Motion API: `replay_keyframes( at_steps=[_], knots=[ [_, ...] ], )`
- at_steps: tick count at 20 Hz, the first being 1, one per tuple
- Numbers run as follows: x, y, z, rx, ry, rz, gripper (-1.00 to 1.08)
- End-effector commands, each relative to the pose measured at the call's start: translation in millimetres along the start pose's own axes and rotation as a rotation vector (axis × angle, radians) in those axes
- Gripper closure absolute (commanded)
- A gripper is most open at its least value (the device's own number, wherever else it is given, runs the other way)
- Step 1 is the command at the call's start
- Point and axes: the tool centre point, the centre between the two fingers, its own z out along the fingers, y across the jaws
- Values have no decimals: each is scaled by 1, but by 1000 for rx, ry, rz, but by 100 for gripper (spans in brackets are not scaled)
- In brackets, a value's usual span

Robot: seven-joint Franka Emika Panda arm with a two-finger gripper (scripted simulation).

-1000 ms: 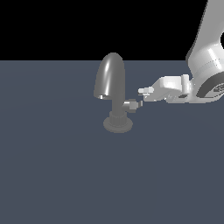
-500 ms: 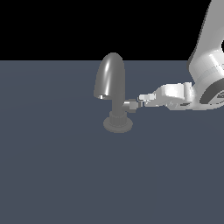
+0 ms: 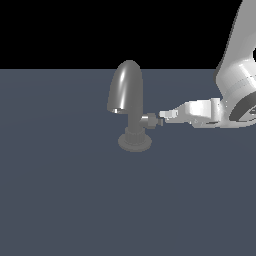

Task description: Turn on the faucet by rotating a designated handle.

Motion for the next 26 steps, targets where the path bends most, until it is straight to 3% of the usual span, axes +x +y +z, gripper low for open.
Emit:
replay_keyframes(
  at_steps=[1, 7, 8, 9, 26],
  knots=[
    [30, -7, 0, 1, -4, 33, 108],
    [67, -18, 1, 0, -7, 50, 108],
    [67, -18, 1, 0, -7, 50, 108],
    [21, -12, 0, -10, -1, -22, 108],
    [70, -58, 1, -3, -6, 31, 108]
  ],
)
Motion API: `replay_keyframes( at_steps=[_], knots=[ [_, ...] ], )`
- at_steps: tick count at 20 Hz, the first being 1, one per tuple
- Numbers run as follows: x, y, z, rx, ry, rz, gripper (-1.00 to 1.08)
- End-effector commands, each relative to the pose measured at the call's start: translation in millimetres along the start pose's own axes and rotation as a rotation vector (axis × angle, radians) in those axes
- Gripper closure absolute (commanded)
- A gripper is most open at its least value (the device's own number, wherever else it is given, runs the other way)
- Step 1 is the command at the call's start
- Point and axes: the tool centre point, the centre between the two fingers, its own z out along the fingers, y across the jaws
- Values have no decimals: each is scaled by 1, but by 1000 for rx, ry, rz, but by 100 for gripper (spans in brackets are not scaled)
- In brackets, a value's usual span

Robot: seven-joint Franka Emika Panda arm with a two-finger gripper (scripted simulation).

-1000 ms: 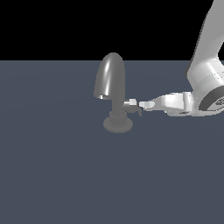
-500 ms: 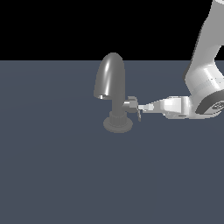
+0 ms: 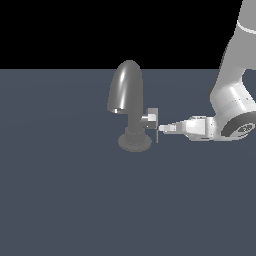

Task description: Turn on the faucet by rotating a designated handle.

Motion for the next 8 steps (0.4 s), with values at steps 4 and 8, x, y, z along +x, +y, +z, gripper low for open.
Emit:
replay_keyframes(
  at_steps=[4, 8],
  knots=[
    [39, -26, 6, 23, 3, 46, 108],
    [47, -33, 6, 24, 2, 54, 108]
  ],
)
